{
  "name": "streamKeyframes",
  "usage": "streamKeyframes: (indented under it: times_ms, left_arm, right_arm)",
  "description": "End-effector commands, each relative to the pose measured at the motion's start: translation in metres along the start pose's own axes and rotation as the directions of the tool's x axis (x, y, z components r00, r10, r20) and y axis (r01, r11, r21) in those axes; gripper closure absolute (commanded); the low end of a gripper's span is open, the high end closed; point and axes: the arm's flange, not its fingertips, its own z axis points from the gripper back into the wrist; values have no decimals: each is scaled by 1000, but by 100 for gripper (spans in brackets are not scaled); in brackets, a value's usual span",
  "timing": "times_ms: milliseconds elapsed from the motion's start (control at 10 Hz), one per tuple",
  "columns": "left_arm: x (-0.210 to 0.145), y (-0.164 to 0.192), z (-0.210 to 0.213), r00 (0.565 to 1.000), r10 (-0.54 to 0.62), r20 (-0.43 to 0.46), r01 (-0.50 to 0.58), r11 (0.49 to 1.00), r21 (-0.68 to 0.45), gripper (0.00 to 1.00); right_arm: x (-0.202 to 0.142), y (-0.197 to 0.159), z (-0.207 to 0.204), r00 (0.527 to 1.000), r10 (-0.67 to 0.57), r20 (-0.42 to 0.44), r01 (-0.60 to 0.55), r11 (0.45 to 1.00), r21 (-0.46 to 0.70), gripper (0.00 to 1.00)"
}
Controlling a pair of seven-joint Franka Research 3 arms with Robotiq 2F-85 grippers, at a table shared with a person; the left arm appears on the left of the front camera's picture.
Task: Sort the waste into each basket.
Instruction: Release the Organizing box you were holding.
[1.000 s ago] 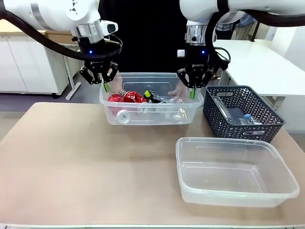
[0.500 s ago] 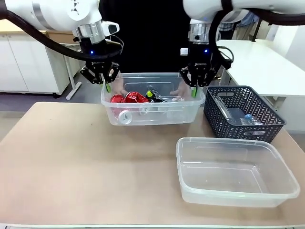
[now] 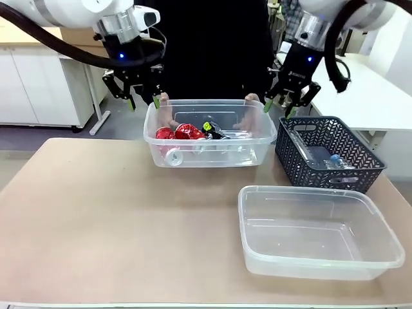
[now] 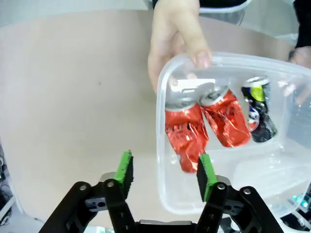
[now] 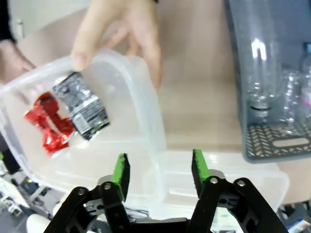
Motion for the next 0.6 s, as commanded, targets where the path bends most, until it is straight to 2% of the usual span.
streamKeyframes:
  times_ms: [0,200,400,500]
  left_arm:
    - [-26,16,5,997,29,73,-26,999,-43,0]
    - [-33,26,6,995,34,92,-25,994,-105,0]
    - [-30,31,2,995,32,96,-18,989,-144,0]
    - [-27,32,-1,998,27,54,-17,986,-166,0]
  right_arm:
    - [-8,-10,-10,1000,27,-1,-27,993,118,0]
    - [-6,-9,-12,997,67,-42,-58,982,182,0]
    - [-7,-8,-15,997,60,-43,-53,988,148,0]
    - [-8,-8,-16,997,60,-39,-54,988,142,0]
